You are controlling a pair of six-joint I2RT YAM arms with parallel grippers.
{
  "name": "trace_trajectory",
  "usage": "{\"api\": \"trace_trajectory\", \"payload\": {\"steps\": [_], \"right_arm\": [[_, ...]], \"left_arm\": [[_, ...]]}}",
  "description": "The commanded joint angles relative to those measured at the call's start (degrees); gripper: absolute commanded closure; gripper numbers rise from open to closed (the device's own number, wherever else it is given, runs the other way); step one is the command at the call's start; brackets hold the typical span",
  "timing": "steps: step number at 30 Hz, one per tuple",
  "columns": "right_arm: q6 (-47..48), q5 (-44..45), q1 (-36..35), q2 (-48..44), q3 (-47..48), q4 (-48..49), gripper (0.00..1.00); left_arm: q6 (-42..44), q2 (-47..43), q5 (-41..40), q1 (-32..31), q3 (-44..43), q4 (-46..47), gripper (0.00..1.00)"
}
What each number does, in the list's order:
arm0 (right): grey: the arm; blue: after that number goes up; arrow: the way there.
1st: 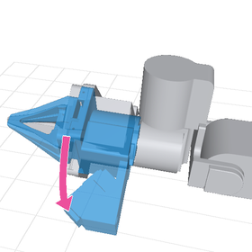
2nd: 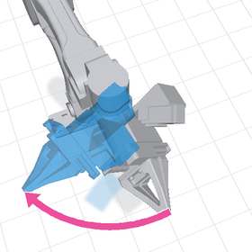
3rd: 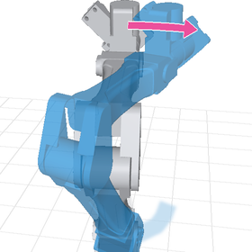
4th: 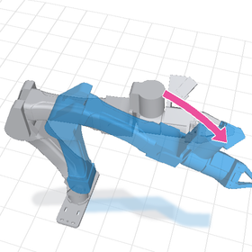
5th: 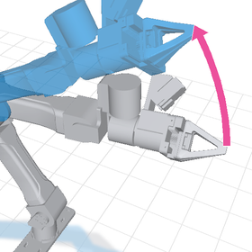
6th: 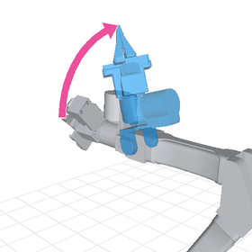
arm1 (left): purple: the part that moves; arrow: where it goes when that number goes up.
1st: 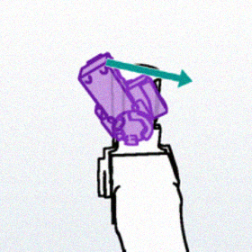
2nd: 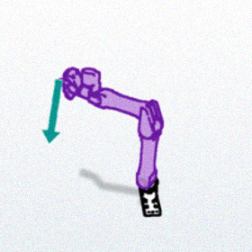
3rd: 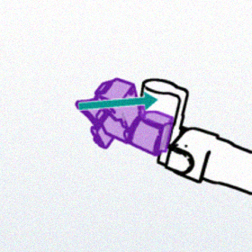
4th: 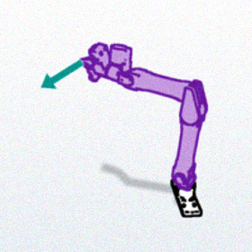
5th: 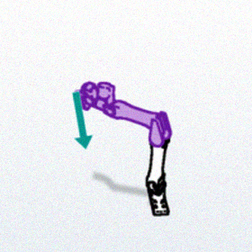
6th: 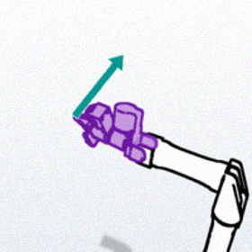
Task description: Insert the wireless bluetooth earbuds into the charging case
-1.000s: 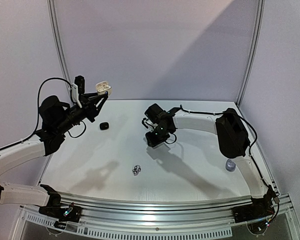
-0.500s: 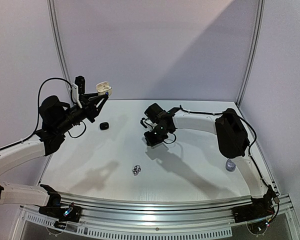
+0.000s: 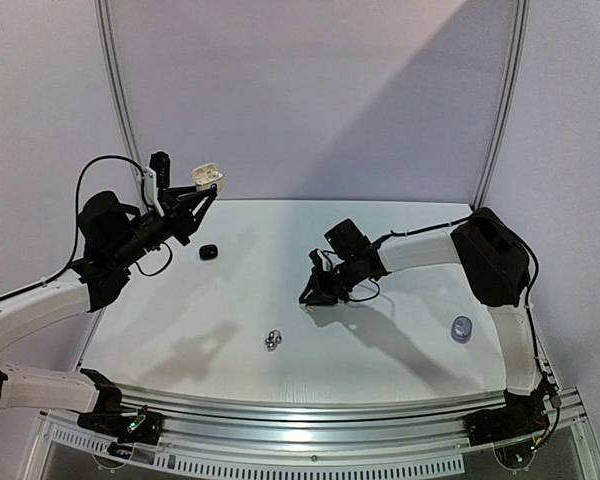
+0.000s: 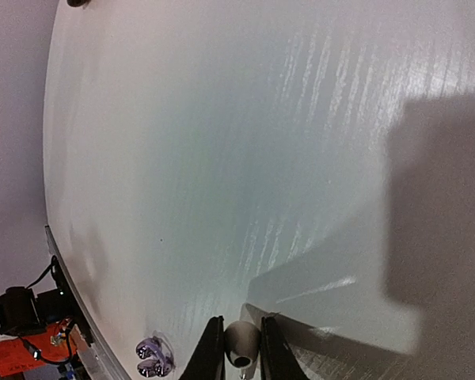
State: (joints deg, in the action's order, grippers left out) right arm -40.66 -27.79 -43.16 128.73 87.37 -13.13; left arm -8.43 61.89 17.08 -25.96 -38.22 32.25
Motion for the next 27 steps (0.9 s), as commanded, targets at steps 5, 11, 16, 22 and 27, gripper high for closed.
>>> {"api": "trace_trajectory", "payload": {"steps": [5,11,16,22,27], "right_arm": [[-5.4,7.2,-0.3,-1.0,-1.8,-8.5,0.79],[-5.7,11.5,-0.3,-1.8,-2.5,-13.0,0.74],[-4.8,13.9,-0.3,-2.8,-1.6,-15.8,0.74],[-1.9,14.8,-0.5,-4.7,1.9,-17.0,0.66],[2.9,23.5,-3.4,-4.8,10.0,-22.2,0.55]], "left_arm": [[-0.3,-0.2,0.0,0.7,0.2,0.2,1.0],[-0.2,-0.2,0.1,0.7,0.2,0.3,1.0],[-0.3,-0.2,0.1,0.7,0.2,0.2,1.0],[-0.3,-0.1,0.1,0.7,0.2,0.2,1.0],[-0.6,0.0,0.2,0.7,0.2,0.3,1.0]]}}
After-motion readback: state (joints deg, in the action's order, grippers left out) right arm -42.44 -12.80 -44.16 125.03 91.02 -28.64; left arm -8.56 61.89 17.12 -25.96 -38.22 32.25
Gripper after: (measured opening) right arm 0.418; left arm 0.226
